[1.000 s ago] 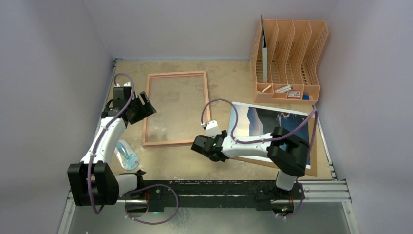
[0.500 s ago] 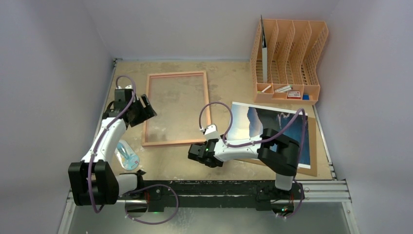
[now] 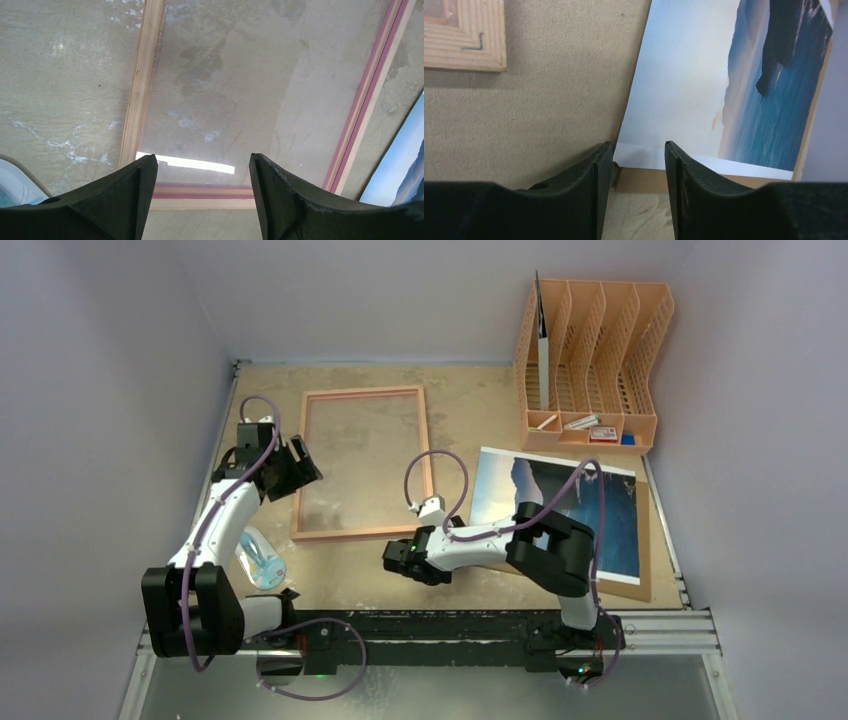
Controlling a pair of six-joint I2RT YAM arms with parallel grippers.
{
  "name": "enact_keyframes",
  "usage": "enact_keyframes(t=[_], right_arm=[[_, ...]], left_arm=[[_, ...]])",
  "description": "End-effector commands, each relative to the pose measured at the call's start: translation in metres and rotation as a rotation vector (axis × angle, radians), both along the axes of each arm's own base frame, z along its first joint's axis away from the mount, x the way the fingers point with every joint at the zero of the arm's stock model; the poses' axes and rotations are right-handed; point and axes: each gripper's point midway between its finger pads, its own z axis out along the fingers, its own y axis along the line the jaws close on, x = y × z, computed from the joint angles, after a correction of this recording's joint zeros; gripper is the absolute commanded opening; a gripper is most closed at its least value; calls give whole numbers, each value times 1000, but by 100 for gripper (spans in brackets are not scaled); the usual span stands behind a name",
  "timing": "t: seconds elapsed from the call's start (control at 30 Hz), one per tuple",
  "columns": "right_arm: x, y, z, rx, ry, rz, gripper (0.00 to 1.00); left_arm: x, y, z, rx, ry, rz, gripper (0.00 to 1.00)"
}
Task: Put the photo into the frame
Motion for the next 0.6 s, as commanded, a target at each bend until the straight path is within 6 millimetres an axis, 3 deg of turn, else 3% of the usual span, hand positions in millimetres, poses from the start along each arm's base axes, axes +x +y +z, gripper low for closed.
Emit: enact_keyframes(t=[0.0, 0.3, 0.57], right_arm=[[-7, -7, -20, -4, 12, -79, 45], [20, 2, 17, 88, -128, -86, 31], [36, -2, 33, 105, -180, -105, 24]], left_arm=[[6, 0, 4, 7, -31, -18, 70], [7, 1, 2, 10, -22, -13, 70], [6, 1, 0, 13, -17, -11, 70]])
